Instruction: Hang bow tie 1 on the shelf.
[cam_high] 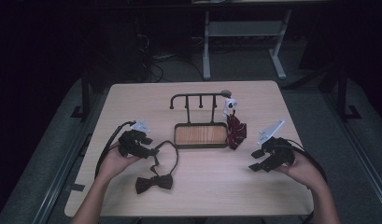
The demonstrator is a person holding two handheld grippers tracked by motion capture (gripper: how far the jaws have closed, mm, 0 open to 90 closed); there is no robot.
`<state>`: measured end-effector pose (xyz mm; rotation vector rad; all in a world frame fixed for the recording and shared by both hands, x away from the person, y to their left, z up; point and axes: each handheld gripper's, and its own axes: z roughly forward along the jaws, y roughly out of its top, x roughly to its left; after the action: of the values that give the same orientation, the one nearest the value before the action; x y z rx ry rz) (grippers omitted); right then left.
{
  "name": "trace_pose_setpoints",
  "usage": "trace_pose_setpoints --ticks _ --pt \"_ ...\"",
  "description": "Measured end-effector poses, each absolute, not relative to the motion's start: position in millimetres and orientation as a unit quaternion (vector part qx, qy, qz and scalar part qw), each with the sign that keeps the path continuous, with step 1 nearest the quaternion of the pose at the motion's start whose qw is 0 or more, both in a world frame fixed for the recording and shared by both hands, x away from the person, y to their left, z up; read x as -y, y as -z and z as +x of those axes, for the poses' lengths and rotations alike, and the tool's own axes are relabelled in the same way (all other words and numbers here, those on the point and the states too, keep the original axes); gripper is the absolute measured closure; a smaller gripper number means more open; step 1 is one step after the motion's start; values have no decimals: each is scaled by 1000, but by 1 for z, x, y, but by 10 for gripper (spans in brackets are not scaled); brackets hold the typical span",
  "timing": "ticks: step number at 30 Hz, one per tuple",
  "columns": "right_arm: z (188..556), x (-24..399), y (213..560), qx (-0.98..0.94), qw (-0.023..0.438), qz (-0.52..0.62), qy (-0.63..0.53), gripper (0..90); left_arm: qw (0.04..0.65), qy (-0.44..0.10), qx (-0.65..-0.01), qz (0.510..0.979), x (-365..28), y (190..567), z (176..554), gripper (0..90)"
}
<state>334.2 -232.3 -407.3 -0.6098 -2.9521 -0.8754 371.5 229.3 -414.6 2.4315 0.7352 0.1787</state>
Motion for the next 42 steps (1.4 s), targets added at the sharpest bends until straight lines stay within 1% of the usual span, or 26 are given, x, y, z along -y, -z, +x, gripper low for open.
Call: trace_pose_setpoints --ticks 6,8,11,12,13,16,17,18,30,35,42 --pt "333 232 406 940 0 -193 280 439 279 -55 -277 918 -224 419 384 456" --pt "333 232 406 940 -1 -193 280 438 282 -53 -281 916 -222 421 386 513" --pt "333 232 406 940 -1 -194 281 436 270 -47 -277 921 -221 424 390 523" --pt "333 232 406 940 -1 -193 280 436 272 -45 -283 919 -220 427 390 544" --pt "333 232 406 940 -1 -193 280 436 260 -46 -277 924 -220 427 392 544" --pt "333 232 406 940 -1 -192 282 434 263 -46 -290 919 -218 431 393 550" --pt "333 232 406 940 1 -192 282 433 251 -51 -282 925 -219 431 395 558" --pt "333 232 406 940 0 -190 282 433 255 -52 -287 922 -219 432 395 558" --pt "333 233 406 939 -1 -192 284 429 239 -39 -289 926 -222 439 402 705" --pt "332 233 405 939 -1 -192 284 429 230 -39 -294 927 -220 441 402 746" --pt "332 233 405 939 -1 -195 285 429 227 -36 -295 928 -220 443 404 770"
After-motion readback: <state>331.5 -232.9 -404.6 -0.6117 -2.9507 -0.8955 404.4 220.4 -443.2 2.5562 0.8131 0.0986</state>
